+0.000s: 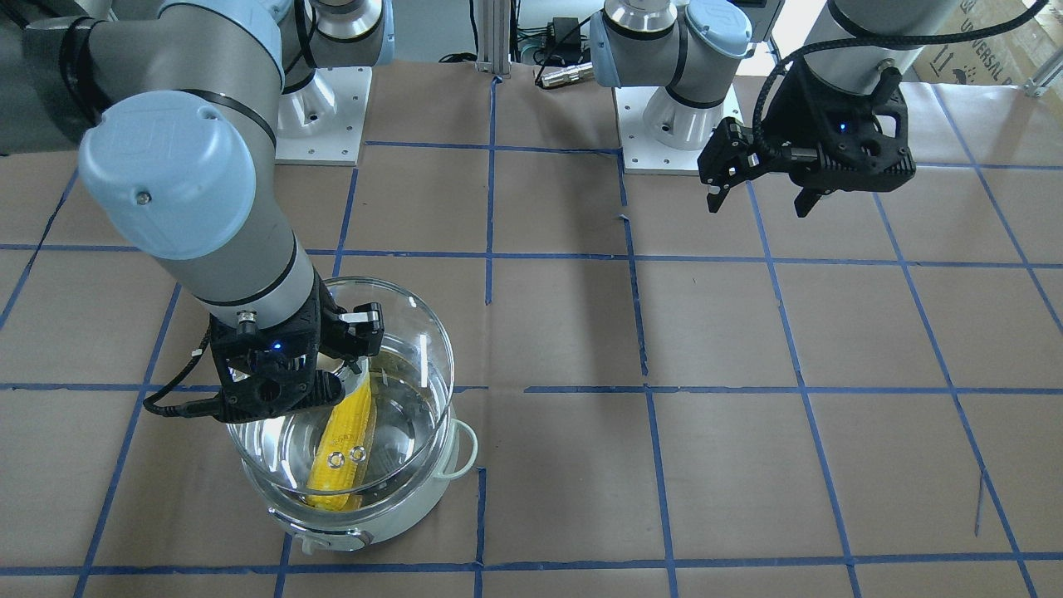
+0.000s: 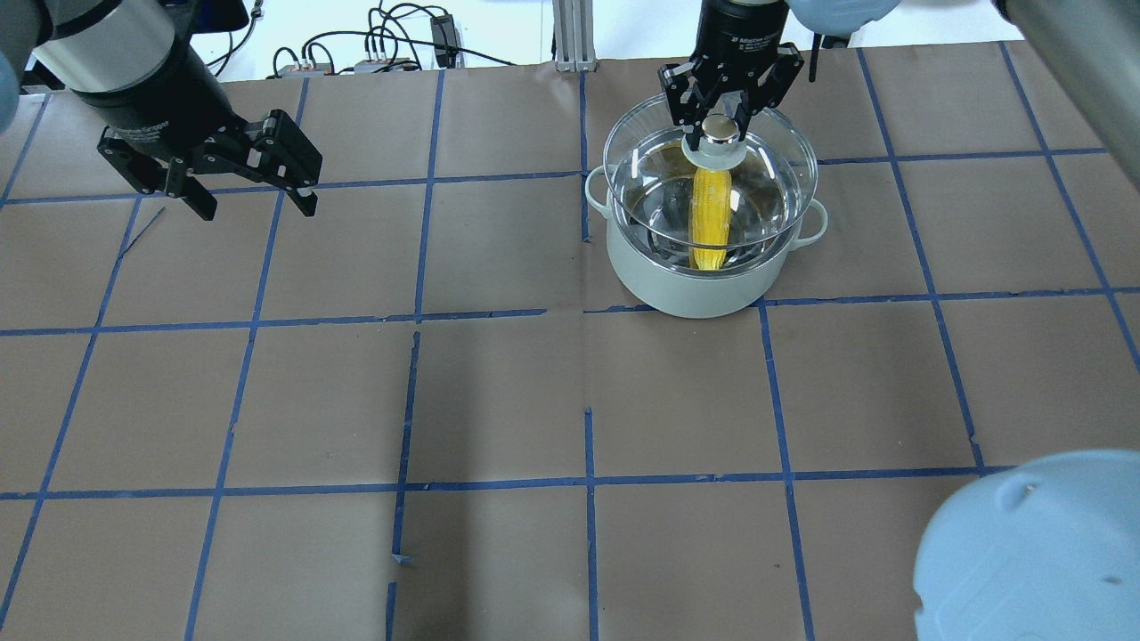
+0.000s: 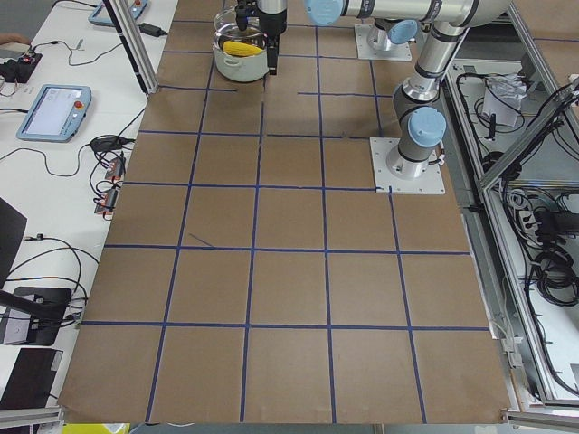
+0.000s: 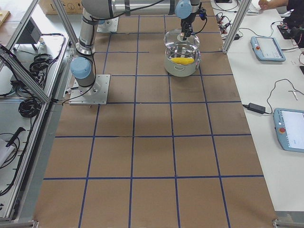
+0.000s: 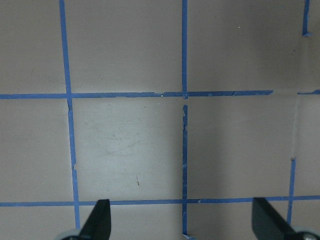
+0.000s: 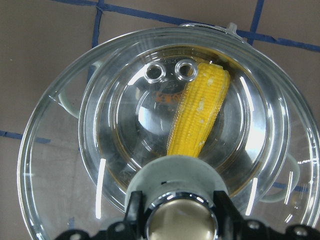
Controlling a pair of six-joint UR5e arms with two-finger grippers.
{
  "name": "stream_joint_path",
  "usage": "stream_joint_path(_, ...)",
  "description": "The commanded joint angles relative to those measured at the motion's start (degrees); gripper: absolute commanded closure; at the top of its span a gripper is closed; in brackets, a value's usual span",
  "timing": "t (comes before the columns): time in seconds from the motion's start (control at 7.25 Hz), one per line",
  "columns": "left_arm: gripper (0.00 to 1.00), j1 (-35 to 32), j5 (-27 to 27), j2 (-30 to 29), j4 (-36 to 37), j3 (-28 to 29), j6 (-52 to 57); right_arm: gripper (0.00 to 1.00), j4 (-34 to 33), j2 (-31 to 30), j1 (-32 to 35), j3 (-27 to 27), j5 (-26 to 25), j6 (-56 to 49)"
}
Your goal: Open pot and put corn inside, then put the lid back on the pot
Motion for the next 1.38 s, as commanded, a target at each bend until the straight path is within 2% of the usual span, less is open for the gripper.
stream_joint_path(0.0, 0.00, -1.2, 0.2, -1.7, 0.2, 0.4, -0.3, 0.84, -0.4, 0.2, -0.1, 0.0, 0.1, 0.0)
stream_joint_path(0.28, 0.00, -1.3, 2.4, -0.5, -0.5, 0.6, -2.7, 0.84, -2.9, 2.0, -0.3, 0.0, -0.1, -0.1)
stream_joint_path(0.55, 0.00, -2.2, 3.1, -2.6, -6.0, 6.8, -4.0, 0.84, -3.1, 2.6, -0.5, 0.1, -0.2, -0.4)
stream_joint_path(1.24, 0.00, -4.4, 2.6, -3.3, -6.0, 6.7, -4.3, 0.84, -2.1, 5.3, -1.1, 0.3, -1.7, -1.0)
